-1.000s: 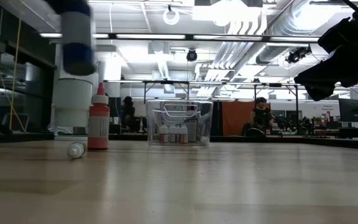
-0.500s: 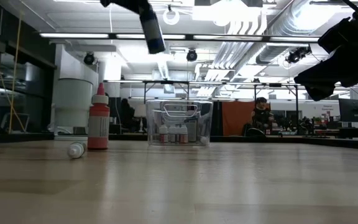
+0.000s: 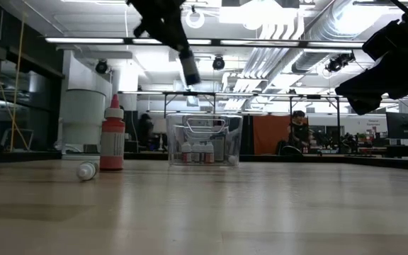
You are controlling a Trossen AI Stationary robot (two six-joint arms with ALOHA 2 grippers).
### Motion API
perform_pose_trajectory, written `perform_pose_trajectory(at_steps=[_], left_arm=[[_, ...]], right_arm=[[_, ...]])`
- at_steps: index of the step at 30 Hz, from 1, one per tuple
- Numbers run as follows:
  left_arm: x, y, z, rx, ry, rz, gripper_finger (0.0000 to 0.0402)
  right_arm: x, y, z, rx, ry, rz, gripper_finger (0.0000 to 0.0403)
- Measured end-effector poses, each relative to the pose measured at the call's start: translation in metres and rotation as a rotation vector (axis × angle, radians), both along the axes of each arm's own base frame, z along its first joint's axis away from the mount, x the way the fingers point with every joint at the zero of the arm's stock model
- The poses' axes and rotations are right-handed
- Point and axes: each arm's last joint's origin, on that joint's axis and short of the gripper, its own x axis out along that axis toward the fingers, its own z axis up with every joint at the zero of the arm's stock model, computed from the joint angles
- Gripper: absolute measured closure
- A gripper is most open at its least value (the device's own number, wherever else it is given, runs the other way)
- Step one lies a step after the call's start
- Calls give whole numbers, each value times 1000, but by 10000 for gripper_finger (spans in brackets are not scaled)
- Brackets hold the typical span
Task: Pick & Place food coloring
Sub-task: Put the large blue food coloring bottle into the container
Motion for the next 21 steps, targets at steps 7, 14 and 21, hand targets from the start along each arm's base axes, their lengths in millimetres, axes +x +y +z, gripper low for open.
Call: perform_pose_trajectory(at_steps=[7,14,21], left_arm=[[5,55,-6,-1,93,-14,296],[13,101,12,67,195,-119,296],[27,140,-6,47,301,-194,296]], right_arm=[[0,0,0,0,0,0,350],[0,0,0,0,0,0,354],[0,0,0,0,0,0,350]])
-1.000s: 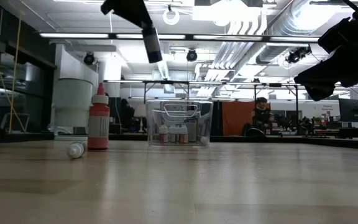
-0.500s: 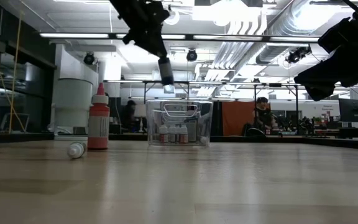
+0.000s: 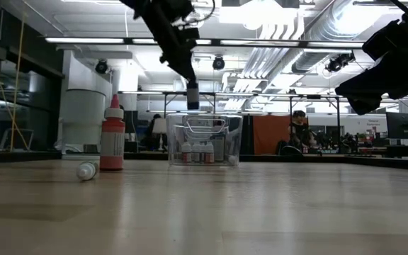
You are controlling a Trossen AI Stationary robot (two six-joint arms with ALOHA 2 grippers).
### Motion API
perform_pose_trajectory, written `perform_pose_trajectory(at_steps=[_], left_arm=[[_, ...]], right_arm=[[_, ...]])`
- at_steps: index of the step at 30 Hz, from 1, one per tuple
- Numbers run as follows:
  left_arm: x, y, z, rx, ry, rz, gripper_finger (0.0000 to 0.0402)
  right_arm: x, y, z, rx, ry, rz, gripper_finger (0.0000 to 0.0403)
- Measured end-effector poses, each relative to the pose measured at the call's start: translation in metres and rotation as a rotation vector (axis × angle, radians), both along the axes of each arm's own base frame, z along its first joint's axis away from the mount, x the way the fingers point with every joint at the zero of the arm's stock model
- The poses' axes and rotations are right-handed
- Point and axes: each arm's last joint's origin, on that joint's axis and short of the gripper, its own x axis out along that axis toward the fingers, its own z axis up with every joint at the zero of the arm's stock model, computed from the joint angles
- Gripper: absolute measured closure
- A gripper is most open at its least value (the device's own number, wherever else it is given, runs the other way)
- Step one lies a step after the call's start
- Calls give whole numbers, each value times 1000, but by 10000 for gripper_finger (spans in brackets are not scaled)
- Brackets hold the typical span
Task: Pick & Place food coloring
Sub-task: Put the large blue food coloring bottle into the container
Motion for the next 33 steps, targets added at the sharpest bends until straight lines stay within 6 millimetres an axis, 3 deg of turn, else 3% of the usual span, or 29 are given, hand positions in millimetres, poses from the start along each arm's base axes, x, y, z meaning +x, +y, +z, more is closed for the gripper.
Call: perform_pose_trajectory(at_steps=[12,25,33], left_arm=[[24,36,-58,-66,96,-5,296],[38,42,-72,-80,47,-57,296],[43,47,-91,-116,74,-71,296]], right_arm=[[0,0,0,0,0,0,352],[0,0,0,0,0,0,354],[0,0,0,0,0,-1,351]])
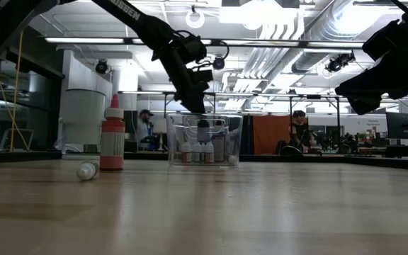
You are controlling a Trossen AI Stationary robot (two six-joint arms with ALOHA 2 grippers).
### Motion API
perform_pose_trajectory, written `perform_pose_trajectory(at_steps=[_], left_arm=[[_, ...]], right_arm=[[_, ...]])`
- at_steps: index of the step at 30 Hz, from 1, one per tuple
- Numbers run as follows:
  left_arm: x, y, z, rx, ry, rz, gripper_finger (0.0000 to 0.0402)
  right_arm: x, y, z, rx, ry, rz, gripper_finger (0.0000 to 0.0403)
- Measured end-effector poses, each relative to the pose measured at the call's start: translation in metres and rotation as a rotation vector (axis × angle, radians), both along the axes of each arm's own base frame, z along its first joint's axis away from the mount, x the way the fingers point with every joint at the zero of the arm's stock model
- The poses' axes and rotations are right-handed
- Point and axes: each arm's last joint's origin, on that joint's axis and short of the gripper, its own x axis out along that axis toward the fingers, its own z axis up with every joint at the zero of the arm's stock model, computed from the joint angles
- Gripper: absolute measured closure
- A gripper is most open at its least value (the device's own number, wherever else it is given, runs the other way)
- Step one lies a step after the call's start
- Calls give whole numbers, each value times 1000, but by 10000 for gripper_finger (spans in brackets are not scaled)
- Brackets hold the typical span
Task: Pick & Place food coloring
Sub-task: Put the large blue food coloring bottle into the container
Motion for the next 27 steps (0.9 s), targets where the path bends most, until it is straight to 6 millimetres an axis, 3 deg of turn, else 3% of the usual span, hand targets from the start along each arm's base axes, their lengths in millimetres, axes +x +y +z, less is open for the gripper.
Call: perform_pose_trajectory(at_steps=[11,19,27], left_arm=[[4,5,-16,-42,9,-3,296],[5,6,-15,-40,-9,8,294],[4,6,-14,-42,-3,10,252]], right_arm=[[0,0,0,0,0,1,350],[0,0,0,0,1,0,354],[0,0,0,0,1,1,350]])
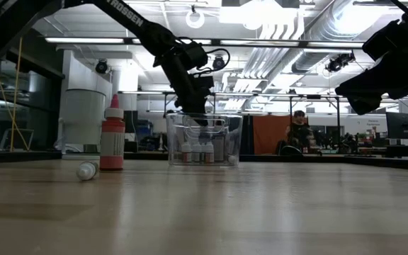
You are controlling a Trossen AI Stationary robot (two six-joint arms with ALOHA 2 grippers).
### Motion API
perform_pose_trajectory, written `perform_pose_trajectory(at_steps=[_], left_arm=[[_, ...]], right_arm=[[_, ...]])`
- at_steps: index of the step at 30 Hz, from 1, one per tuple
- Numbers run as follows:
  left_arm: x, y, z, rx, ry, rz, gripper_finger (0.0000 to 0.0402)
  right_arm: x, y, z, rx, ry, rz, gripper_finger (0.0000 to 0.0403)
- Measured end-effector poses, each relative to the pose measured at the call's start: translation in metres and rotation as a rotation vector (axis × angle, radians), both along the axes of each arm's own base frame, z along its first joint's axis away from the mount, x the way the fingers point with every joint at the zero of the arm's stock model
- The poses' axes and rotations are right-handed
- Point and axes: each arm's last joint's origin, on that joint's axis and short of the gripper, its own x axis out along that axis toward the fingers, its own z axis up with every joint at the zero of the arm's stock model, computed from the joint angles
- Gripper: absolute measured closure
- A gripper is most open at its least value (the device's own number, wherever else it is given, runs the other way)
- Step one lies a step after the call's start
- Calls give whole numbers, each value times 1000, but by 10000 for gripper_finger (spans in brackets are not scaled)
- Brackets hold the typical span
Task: Pick & Place food coloring
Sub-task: Put the large blue food coloring bottle into the container, then put the small yellow food coloring bottle into the container
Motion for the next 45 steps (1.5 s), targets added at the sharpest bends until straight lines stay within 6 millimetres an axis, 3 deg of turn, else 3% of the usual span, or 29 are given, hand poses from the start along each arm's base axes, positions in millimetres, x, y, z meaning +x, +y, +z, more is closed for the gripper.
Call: perform_pose_trajectory(at_steps=[14,26,38,45], left_arm=[[-3,-2,6,1,10,-2,241],[-23,-17,88,26,-4,3,241],[-56,-84,137,-158,-1,-53,240],[-67,-135,149,-191,100,-196,240]], right_arm=[[0,0,0,0,0,0,350],[0,0,0,0,0,0,352],[0,0,0,0,0,0,354],[0,0,0,0,0,0,350]])
